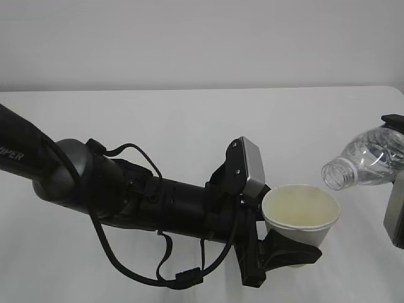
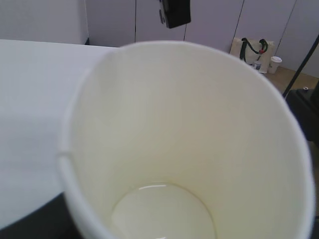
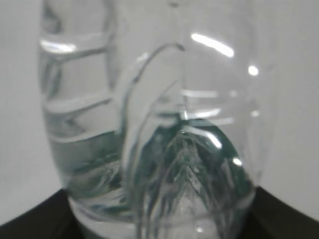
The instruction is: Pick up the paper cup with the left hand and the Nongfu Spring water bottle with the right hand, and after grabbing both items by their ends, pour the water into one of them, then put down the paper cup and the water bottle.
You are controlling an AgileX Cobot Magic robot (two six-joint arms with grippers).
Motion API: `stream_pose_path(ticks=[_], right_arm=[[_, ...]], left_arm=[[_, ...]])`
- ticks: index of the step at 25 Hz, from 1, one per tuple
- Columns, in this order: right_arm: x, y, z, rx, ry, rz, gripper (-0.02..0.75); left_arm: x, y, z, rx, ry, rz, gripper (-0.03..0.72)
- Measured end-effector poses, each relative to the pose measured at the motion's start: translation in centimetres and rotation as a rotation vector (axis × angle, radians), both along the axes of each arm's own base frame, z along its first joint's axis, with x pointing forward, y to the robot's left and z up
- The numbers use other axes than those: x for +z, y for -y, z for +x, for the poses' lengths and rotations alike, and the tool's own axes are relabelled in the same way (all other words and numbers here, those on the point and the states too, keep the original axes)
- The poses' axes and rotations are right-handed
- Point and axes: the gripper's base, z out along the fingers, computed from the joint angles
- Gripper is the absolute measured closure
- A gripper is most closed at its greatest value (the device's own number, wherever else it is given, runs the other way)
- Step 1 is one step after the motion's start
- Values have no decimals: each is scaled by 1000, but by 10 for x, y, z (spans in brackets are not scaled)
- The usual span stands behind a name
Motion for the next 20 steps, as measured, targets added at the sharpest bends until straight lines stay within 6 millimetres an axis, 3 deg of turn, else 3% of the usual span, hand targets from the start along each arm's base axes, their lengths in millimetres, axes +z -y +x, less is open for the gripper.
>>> stream_pose_path(ticks=[20], right_arm=[[3,-1,2,10,17,-10,284]], left_arm=[[0,0,0,2,-1,-1,242]])
